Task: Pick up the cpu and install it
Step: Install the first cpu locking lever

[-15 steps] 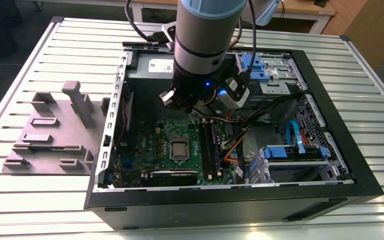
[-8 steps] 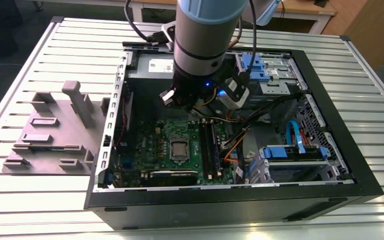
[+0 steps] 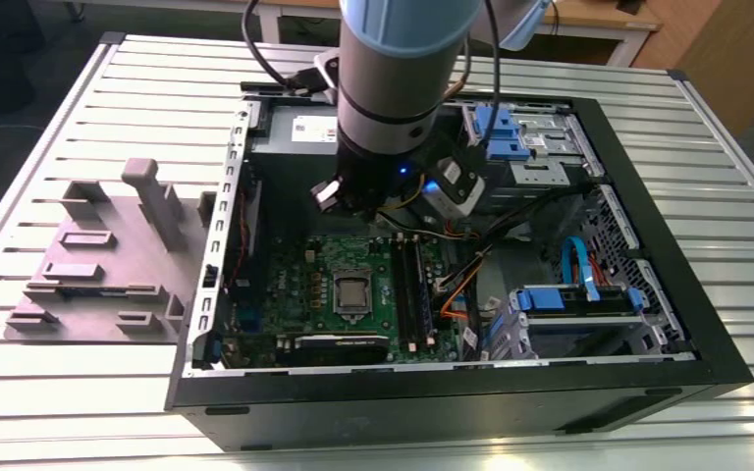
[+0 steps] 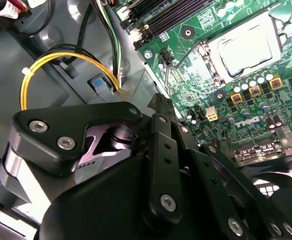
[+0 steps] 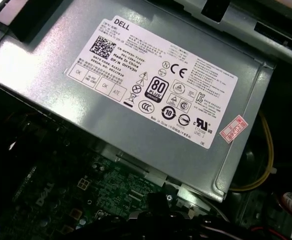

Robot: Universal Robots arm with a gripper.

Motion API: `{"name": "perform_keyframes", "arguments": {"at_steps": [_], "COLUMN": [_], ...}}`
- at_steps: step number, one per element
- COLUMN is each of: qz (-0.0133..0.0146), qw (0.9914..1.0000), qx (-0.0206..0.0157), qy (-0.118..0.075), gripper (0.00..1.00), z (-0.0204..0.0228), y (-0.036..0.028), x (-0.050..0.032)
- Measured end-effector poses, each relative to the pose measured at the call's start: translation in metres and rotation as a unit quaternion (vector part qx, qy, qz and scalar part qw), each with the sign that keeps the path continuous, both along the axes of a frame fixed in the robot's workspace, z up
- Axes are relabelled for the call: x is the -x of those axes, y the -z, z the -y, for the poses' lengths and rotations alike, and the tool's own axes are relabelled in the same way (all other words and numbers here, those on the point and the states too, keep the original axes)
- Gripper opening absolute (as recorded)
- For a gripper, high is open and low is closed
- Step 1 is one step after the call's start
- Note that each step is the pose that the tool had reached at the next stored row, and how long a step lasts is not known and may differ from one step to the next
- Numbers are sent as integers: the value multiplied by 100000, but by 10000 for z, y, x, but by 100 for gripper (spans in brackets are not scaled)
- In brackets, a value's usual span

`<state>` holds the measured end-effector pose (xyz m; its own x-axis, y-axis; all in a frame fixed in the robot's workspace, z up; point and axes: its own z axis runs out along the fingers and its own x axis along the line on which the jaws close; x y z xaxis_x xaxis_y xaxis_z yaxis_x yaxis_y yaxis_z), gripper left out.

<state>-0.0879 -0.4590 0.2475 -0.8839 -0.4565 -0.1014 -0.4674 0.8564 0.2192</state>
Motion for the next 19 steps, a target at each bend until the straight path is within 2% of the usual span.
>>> {"name": "perform_keyframes", "arguments": {"at_steps": [7,11,19], "qz": [56,50,52], "qw": [100000,99999,99995], "qx": [-7,2,135], "qy": [215,475,965], "gripper": [10,10,10], "z": [-1,0,0], "y": [29,40,29], "x": [11,-13,-36]}}
